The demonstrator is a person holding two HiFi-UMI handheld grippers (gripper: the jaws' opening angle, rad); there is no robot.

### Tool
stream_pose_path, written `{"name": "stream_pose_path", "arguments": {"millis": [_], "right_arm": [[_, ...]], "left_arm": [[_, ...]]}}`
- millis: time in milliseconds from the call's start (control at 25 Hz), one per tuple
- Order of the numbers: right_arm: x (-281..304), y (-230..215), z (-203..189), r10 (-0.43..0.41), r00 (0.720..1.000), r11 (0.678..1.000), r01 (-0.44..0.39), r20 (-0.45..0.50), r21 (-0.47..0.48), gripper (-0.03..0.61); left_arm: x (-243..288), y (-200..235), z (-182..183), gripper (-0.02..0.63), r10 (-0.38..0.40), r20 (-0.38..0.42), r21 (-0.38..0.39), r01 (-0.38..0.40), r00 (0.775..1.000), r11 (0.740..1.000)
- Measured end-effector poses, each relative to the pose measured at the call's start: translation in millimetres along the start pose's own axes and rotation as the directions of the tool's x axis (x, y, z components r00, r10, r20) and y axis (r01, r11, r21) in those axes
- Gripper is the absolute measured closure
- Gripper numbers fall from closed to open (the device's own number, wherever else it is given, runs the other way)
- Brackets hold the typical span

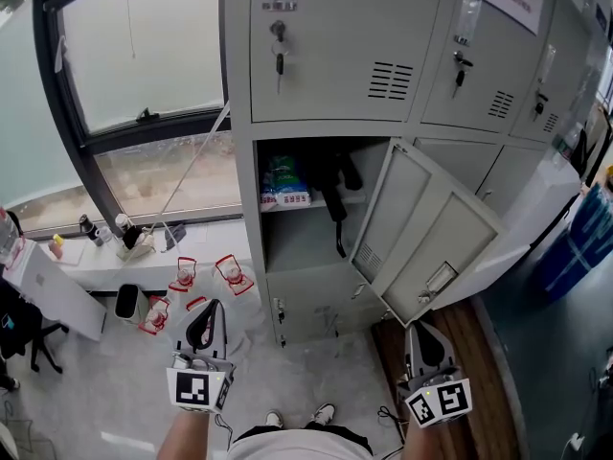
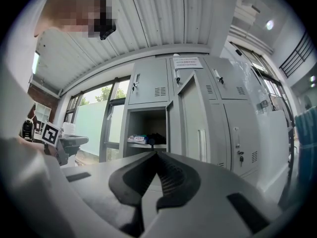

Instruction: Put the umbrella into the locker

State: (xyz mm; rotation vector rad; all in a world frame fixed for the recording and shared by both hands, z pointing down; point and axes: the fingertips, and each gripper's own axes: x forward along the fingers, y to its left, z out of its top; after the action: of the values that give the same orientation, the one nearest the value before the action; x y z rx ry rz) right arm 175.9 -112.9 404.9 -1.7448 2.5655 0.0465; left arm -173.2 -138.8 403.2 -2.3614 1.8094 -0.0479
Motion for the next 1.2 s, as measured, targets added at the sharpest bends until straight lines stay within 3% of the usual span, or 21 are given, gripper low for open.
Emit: {"name": "stream_pose_path", "arguments": {"millis": [360, 1200], "right_arm": [[-3.5, -1.2, -3.7, -0.018, 1.000, 1.000, 0.018, -0.007, 0.005, 0.560], [-1.4, -21.9, -1.3, -0.070, 0.997, 0.997, 0.069, -0.020, -0.023, 0.560]], "left_arm": [[9.6, -7.2, 4.8, 0.592, -0.023, 0.024, 0.012, 0.023, 0.999, 1.000], [-20.2, 17.3, 8.2, 0.592, 0.038, 0.017, -0.064, -0.037, 0.999, 0.997]]}}
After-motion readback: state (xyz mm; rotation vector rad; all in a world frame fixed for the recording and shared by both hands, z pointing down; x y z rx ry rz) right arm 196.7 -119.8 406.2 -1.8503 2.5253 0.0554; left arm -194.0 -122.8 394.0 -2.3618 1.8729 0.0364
